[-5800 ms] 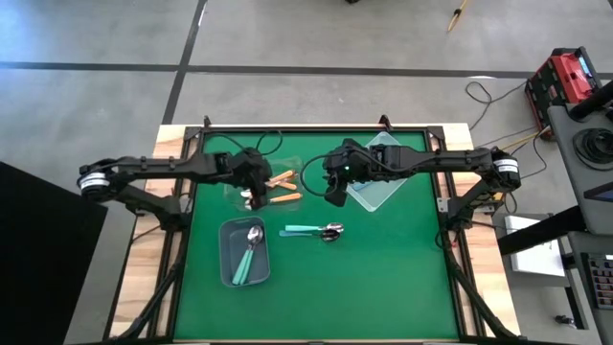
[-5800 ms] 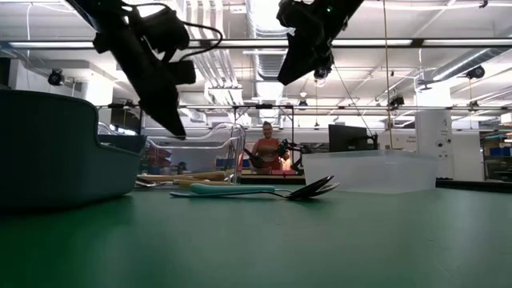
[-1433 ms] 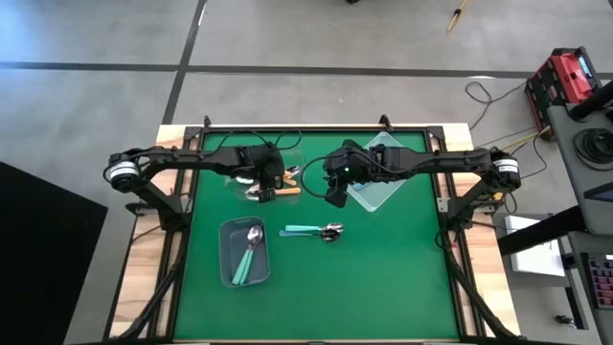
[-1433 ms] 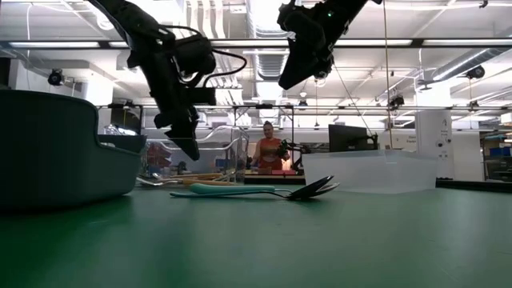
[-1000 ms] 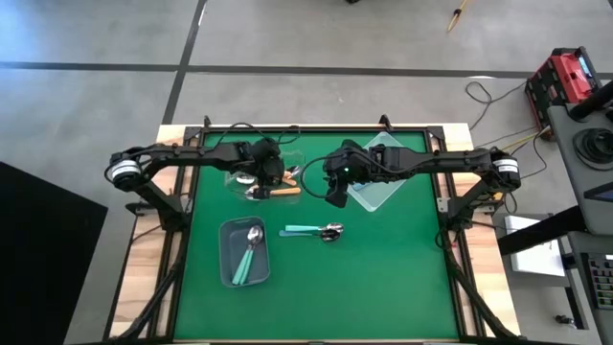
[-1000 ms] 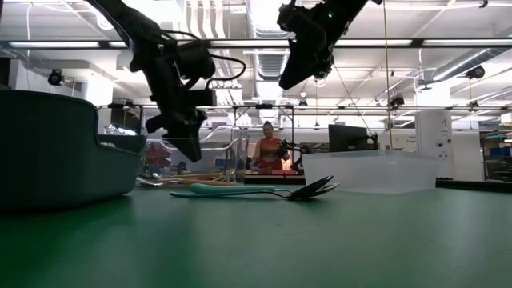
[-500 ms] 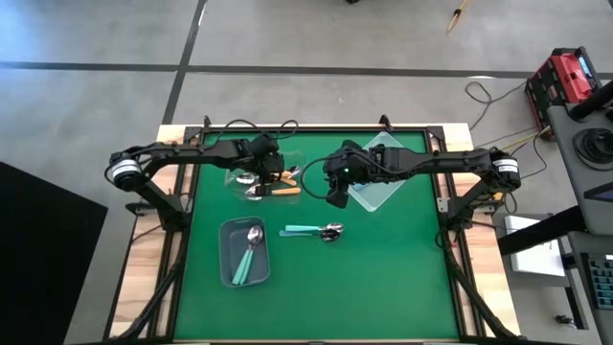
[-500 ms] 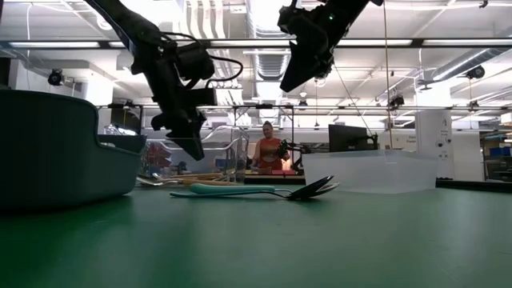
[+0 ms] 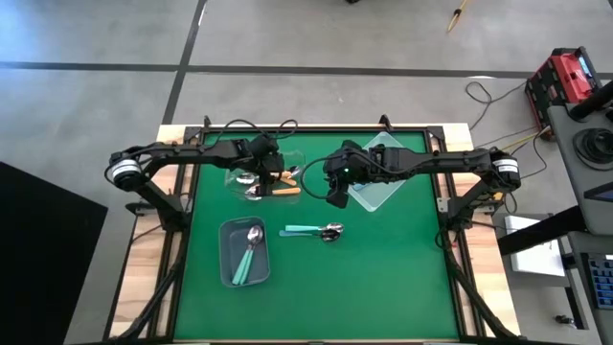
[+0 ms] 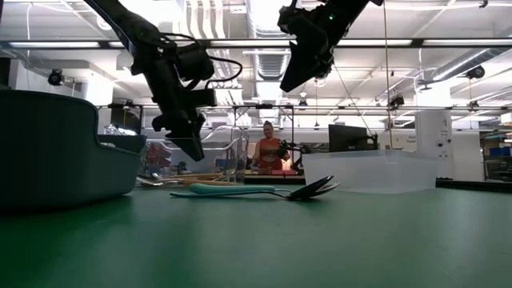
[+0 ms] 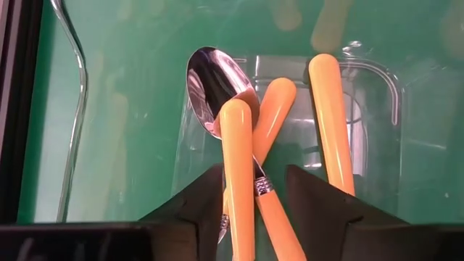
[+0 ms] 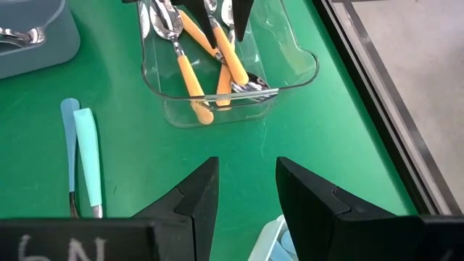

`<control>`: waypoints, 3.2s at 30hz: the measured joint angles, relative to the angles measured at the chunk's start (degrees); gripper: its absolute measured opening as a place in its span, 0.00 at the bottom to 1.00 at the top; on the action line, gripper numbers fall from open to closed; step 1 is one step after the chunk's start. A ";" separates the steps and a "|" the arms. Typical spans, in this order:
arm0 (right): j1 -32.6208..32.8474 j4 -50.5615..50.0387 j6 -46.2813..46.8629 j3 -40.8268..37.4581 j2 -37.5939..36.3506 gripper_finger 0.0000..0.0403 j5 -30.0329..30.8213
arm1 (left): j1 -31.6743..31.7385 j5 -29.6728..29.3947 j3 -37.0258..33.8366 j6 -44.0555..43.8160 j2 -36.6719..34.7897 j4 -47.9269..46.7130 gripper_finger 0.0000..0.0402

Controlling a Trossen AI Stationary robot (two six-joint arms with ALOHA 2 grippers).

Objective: Sort silverware by color (type)
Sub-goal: Put the light blue spoon into the gray bin

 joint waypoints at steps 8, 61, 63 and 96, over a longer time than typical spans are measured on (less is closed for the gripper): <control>0.00 0.28 0.00 0.00 0.00 0.32 0.01 | -0.02 -0.07 -0.58 -0.01 0.00 0.83 0.36; -0.02 2.57 -0.66 -0.11 -0.02 0.32 0.01 | 0.26 1.77 -4.05 -3.92 -1.85 7.11 0.35; 0.00 2.45 0.48 -0.03 -0.02 0.32 0.01 | 0.25 1.87 -3.87 -4.04 -3.20 7.27 0.35; 14.19 5.35 15.45 1.70 4.59 0.32 -0.05 | -25.46 -6.18 -18.42 -30.82 -32.71 22.93 0.35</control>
